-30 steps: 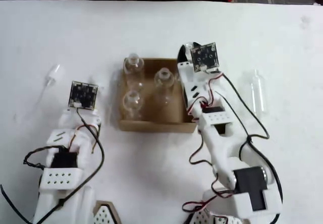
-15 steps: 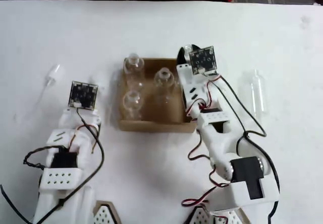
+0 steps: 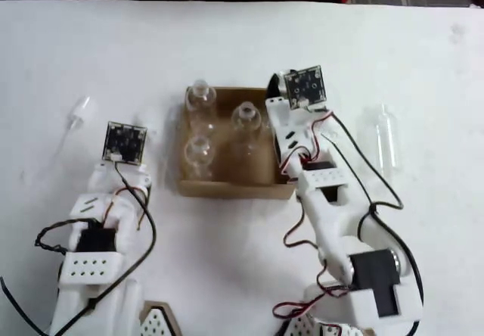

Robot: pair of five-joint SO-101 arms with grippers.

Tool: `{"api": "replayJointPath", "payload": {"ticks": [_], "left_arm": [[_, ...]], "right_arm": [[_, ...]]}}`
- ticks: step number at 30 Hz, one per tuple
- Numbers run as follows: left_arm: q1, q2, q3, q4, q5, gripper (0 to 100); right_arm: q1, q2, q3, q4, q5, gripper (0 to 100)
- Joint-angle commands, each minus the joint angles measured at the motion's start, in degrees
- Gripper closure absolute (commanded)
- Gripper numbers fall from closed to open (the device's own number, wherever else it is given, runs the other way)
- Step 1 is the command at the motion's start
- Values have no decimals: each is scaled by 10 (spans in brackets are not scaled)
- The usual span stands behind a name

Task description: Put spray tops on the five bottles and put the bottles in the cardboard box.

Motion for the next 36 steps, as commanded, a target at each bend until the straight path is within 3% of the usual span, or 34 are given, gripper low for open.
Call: {"api": "replayJointPath", "payload": {"ticks": [1,11,17,25,32,36], "left_arm": [[10,2,-10,-16,5,972],[10,2,-10,-16,5,972],[10,2,-10,-16,5,972],[10,2,-9,-16,5,972],[10,3,-9,-16,5,972],[10,3,-9,-16,5,972]], "right_arm": [[-11,-56,-5,45,2,834],[-9,-172,-25,120,2,829],[86,-206,-193,325,2,832],[226,-38,-489,610,4,830],[253,181,-738,858,7,829],[252,304,-876,941,7,830]]}}
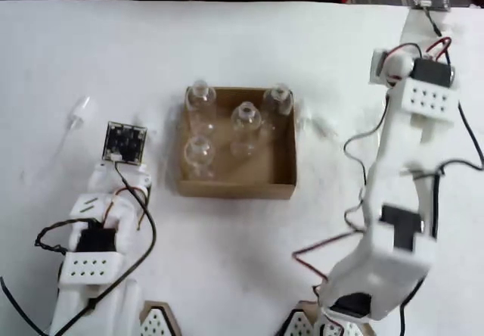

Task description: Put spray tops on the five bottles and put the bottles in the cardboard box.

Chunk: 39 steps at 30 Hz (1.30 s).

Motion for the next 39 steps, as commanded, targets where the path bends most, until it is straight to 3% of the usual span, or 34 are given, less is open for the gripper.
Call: {"api": "replayJointPath", "payload": {"ticks": [1,14,18,39], "left_arm": [[10,3,-9,-16,5,972],[10,3,-9,-16,5,972],[10,3,-9,-16,5,972],[10,3,-9,-16,5,972]], "right_arm": [[6,95,-146,60,7,830],[31,411,-466,91,9,832],[42,456,-518,98,84,832],[15,507,-534,115,105,832]]}}
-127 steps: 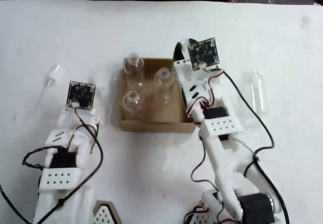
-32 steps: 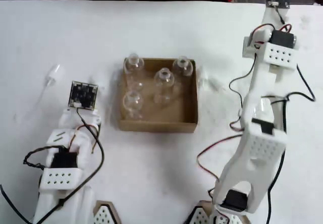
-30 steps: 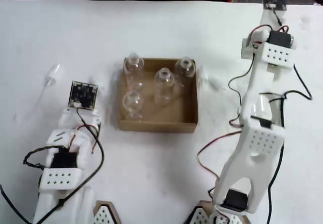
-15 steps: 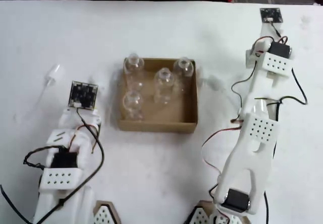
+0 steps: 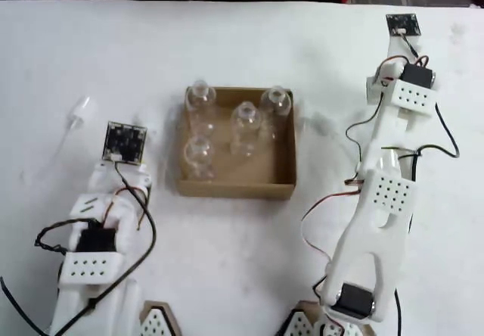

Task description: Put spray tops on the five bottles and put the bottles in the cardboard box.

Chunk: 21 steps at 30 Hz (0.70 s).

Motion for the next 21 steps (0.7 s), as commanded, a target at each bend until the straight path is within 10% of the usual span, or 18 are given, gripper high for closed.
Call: {"api": "replayJointPath", "payload": {"ticks": [1,21], "left_arm": [[10,3,-9,-16,5,972],[11,3,-4,-17,5,972]], "right_arm": [[-16,2,-21,0,8,832],[-5,39,-55,0,120,981]]}}
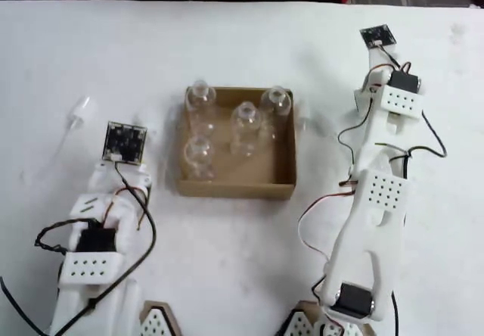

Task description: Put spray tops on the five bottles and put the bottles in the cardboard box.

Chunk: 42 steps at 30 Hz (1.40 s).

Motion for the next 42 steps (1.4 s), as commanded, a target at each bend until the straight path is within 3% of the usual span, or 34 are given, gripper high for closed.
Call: {"api": "replayJointPath", "payload": {"ticks": [1,7,15,23,29,38,42], "left_arm": [[11,3,-4,-17,5,972],[11,3,-4,-17,5,972],[10,3,-4,-17,5,972],[10,3,-4,-17,5,972],[10,3,-4,-17,5,972],[20,3,-4,-17,4,972],[42,3,-1,-17,-43,972]], "right_arm": [[8,-9,-51,26,11,982],[6,-16,-184,145,11,982],[9,-118,-175,224,11,982],[15,-120,-168,211,12,971],[-2,-48,-171,196,-14,847],[10,8,-169,143,-17,844],[12,21,-169,145,-16,846]]}}
